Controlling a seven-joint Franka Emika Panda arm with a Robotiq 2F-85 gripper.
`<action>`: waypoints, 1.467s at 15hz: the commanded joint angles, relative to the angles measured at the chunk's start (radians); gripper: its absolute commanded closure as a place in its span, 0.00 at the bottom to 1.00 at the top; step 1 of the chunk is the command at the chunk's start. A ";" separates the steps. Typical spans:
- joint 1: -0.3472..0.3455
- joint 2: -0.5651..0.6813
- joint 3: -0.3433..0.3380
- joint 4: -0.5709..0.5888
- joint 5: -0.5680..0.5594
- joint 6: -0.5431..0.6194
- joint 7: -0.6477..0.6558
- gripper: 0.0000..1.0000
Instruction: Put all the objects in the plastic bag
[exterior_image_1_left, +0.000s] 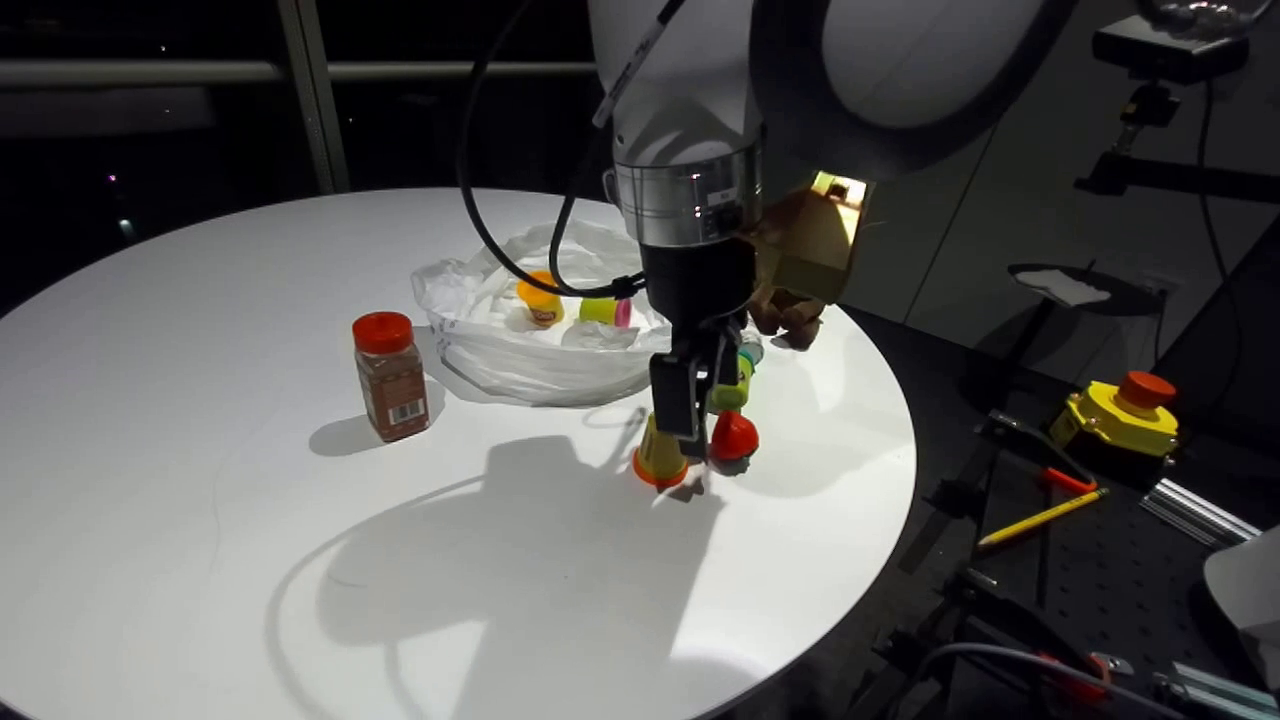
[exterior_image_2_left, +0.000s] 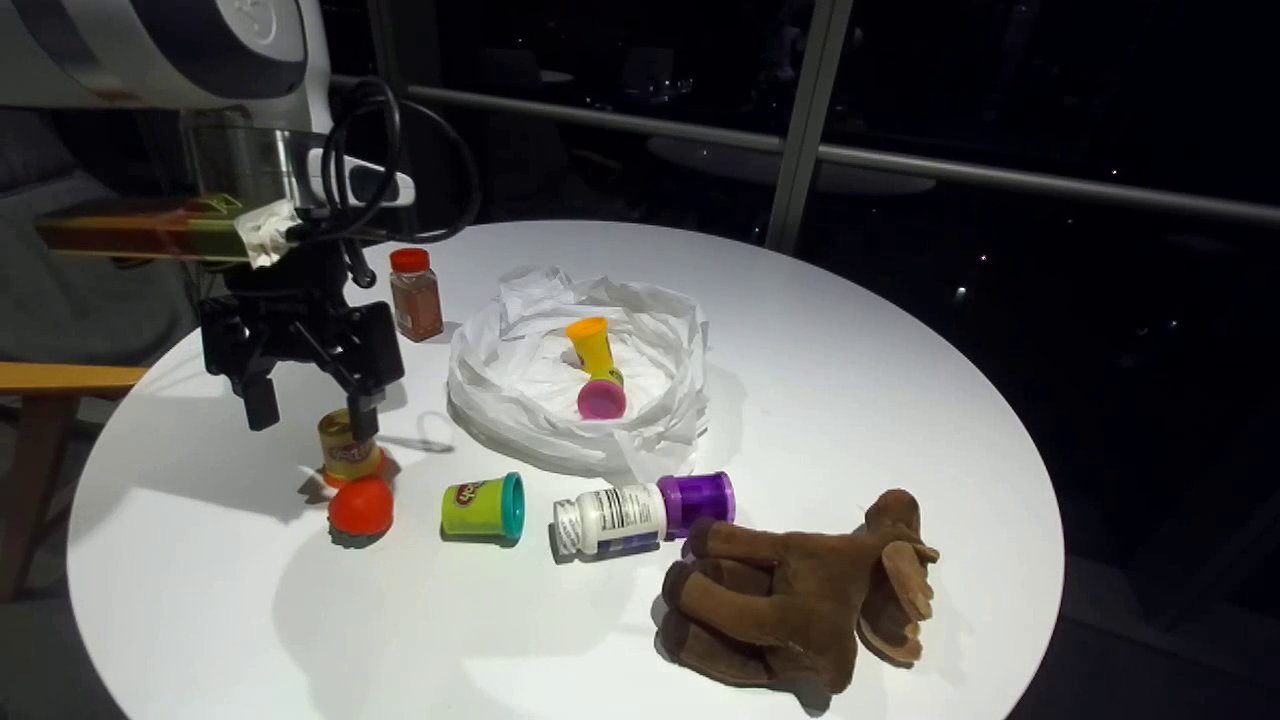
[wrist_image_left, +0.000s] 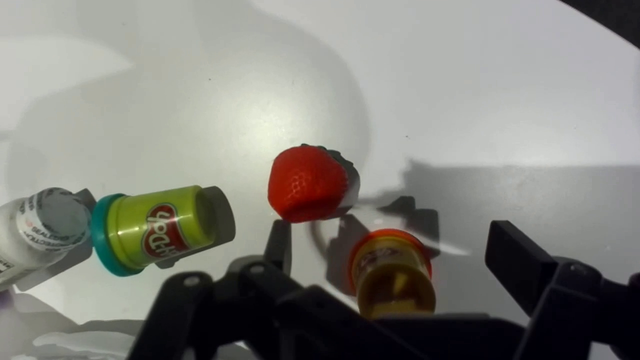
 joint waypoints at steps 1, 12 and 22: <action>-0.002 0.032 -0.009 0.002 -0.017 0.081 0.006 0.00; 0.019 0.090 -0.052 0.023 -0.021 0.205 0.032 0.30; 0.016 0.036 -0.046 0.029 0.009 0.127 0.010 0.82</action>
